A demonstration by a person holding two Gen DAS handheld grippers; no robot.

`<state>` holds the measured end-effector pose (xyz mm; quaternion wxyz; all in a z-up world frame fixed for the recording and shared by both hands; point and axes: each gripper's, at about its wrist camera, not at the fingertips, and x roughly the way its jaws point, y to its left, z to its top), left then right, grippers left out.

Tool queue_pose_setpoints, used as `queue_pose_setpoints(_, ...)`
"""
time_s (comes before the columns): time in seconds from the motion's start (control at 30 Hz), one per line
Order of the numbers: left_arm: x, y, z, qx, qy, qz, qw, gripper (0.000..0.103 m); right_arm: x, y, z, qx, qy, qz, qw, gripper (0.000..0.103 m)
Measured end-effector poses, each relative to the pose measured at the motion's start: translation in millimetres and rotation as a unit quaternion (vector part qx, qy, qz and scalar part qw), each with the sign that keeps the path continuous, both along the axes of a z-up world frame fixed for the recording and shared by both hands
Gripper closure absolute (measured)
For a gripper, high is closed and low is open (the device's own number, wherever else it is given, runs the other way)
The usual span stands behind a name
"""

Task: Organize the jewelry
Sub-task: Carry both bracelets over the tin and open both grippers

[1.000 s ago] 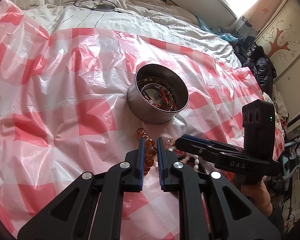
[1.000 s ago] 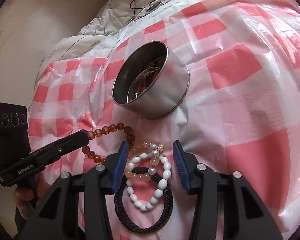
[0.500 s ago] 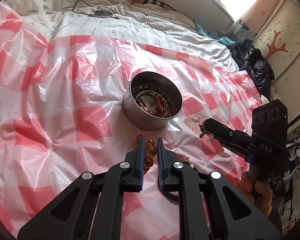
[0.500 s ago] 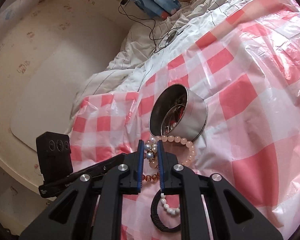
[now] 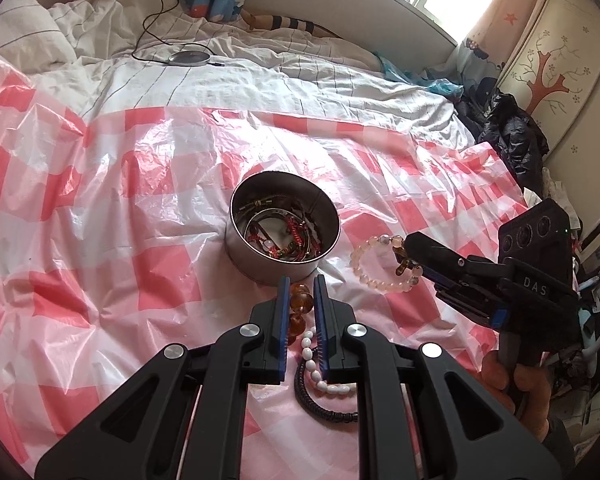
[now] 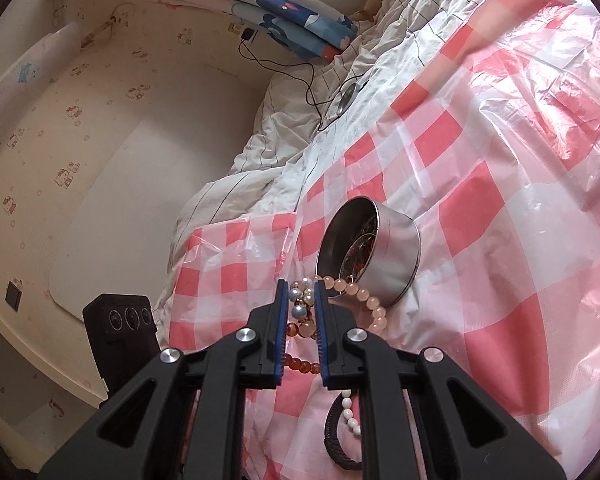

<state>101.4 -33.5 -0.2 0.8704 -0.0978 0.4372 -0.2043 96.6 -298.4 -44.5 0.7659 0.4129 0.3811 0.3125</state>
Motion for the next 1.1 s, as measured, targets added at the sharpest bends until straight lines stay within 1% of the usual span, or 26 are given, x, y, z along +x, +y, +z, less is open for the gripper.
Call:
queue_pose_setpoints(0.1, -1.1, -3.1, 5.2, 0.005, -0.016, 0.002, 0.9999, 0.092, 0.6, 0.7, 2.2, 0.002, -0.005, 0.001, 1.000, 0.089)
queue_pose_setpoints(0.33, -2.5, -6.5, 18.5, -0.003, -0.042, 0.009, 0.9991, 0.092, 1.8, 1.1, 2.4, 0.006, -0.008, 0.003, 1.000, 0.089)
queue_pose_setpoints(0.53, 0.1, -11.6, 26.3, -0.011, -0.056, 0.014, 0.9983, 0.092, 5.6, 3.8, 2.5, 0.007, -0.012, 0.005, 1.000, 0.089)
queue_pose_setpoints(0.93, 20.2, -10.9, 30.0, -0.049, -0.067, 0.044, 0.9955, 0.092, 18.5, 7.8, 9.0, 0.008, -0.029, 0.001, 1.000, 0.089)
queue_pose_setpoints(1.1, 29.7, -6.9, 25.0, -0.076, -0.066, 0.061, 0.9930, 0.092, 25.1, 11.9, 12.0, -0.002, -0.035, 0.000, 0.999, 0.089)
